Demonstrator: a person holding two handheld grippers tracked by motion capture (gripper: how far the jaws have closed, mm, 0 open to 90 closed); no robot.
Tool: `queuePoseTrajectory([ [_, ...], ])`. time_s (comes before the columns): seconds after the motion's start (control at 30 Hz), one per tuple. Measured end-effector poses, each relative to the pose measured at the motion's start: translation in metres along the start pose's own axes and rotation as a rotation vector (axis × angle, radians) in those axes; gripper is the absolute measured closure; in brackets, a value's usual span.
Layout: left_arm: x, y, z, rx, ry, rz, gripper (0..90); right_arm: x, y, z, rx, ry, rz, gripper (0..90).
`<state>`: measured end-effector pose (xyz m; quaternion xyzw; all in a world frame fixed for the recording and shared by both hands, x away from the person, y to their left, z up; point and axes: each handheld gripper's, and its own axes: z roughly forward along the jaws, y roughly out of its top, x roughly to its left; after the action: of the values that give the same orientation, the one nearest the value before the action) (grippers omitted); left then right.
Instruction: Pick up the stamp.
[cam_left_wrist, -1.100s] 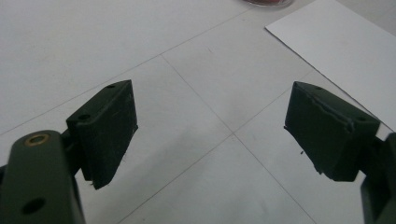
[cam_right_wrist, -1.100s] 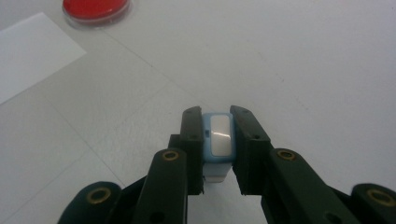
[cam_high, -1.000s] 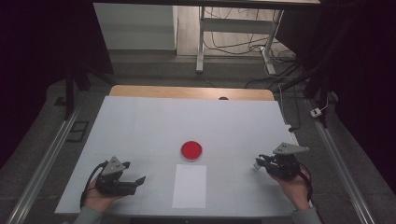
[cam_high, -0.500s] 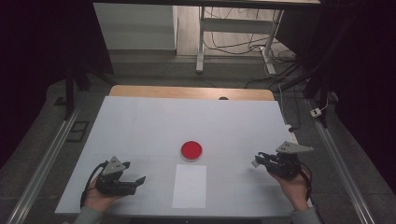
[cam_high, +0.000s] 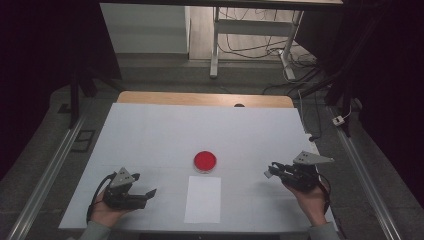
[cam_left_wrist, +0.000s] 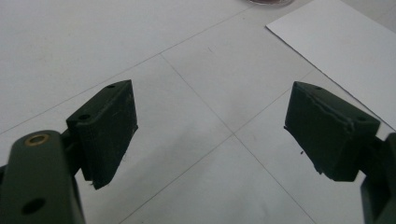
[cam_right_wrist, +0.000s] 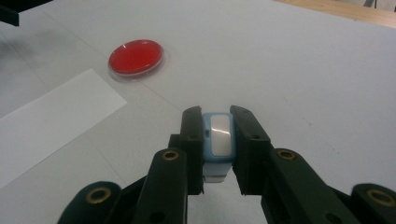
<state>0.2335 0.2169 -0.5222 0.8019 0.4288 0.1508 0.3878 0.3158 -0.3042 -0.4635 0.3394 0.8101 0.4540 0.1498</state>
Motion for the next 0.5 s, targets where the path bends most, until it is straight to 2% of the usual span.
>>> queuePoseTrajectory([
  [0.17,0.0002,-0.0001,0.0002,0.0,0.0,0.0,17.5,0.0048,0.0016,0.0023,-0.014,-0.009,-0.003,75.2],
  [0.5,-0.0006,0.0003,0.0015,0.005,0.002,0.008,17.5,0.0104,0.0026,0.0064,-0.054,0.009,0.002,75.2],
])
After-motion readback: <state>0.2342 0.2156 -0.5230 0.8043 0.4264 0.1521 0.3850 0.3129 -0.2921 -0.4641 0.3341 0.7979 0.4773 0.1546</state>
